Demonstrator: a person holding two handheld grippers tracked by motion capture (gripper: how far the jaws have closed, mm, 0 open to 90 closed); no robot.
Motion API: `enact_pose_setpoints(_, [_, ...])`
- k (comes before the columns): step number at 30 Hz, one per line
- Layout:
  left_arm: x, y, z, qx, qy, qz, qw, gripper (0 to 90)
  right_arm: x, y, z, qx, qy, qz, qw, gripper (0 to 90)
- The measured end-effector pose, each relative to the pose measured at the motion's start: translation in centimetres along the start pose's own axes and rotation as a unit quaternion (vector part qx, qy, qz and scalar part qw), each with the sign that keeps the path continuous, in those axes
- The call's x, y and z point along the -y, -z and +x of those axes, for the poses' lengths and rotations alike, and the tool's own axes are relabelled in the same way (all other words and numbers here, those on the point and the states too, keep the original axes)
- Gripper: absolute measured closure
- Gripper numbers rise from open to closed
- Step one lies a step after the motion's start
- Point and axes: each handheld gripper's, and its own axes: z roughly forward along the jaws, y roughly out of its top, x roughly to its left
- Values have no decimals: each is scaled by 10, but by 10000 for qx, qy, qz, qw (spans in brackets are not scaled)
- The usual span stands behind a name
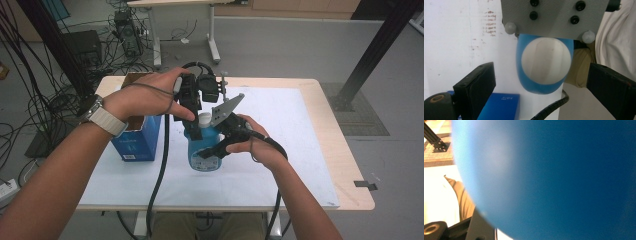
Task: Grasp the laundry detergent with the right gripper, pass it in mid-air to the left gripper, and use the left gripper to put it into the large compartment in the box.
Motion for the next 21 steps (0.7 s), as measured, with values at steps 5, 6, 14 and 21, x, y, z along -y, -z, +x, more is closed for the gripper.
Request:
enact_pose_setpoints(5, [0,0,0,3,2,-3,10000,91,0,0,0,-9,14,7,10000,438])
enact_pose_setpoints(6, [0,0,0,9,1,11,10000,91,0,0,0,-6,14,-1,10000,438])
enact_pose_setpoints(14, [-1,-1,0,-6,1,14,10000,91,0,1,0,1,2,7,10000,438])
enact_pose_setpoints(21, [-1,-1,0,2,2,4,10000,91,0,1,0,5,10,6,10000,438])
